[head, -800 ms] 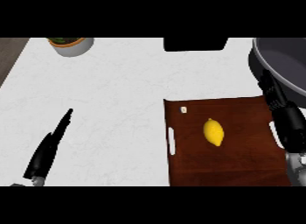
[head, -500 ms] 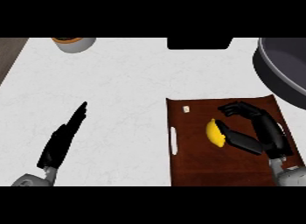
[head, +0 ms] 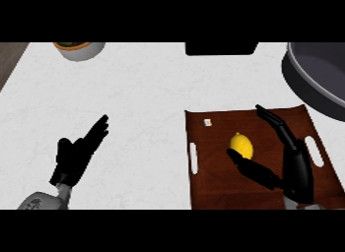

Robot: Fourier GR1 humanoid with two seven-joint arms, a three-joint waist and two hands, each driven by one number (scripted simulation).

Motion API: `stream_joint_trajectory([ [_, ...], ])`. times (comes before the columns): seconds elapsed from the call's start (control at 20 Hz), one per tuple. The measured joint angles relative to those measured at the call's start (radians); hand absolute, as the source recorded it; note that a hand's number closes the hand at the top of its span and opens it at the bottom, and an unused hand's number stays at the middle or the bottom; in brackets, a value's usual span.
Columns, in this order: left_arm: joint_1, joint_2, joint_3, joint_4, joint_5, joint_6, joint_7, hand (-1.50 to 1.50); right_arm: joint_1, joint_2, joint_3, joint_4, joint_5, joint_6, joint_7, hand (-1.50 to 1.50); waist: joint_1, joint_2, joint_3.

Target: Pick the lemon from the tray and place it in the pot

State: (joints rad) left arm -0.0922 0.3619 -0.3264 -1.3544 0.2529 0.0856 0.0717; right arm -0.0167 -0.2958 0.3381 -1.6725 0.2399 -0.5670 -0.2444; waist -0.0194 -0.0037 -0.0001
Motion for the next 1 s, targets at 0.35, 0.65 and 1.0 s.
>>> stream_joint_trajectory([
  [0.35, -0.034, -0.029, 0.024, 0.024, -0.002, -0.031, 0.022, 0.00, 0.044, -0.079, 0.035, -0.213, 0.117, 0.099, 0.336, -1.50, 0.010, 0.000, -0.002],
  [0.65, -0.040, -0.040, 0.028, 0.009, -0.010, -0.043, 0.042, 0.00, -0.054, -0.079, 0.032, -0.278, 0.125, 0.236, 0.693, -1.50, 0.019, 0.002, -0.002],
  [1.0, -0.037, -0.045, 0.041, 0.005, -0.022, -0.058, 0.047, 0.00, -0.137, -0.059, 0.017, -0.172, 0.030, 0.390, 0.870, -1.50, 0.027, 0.005, -0.001],
])
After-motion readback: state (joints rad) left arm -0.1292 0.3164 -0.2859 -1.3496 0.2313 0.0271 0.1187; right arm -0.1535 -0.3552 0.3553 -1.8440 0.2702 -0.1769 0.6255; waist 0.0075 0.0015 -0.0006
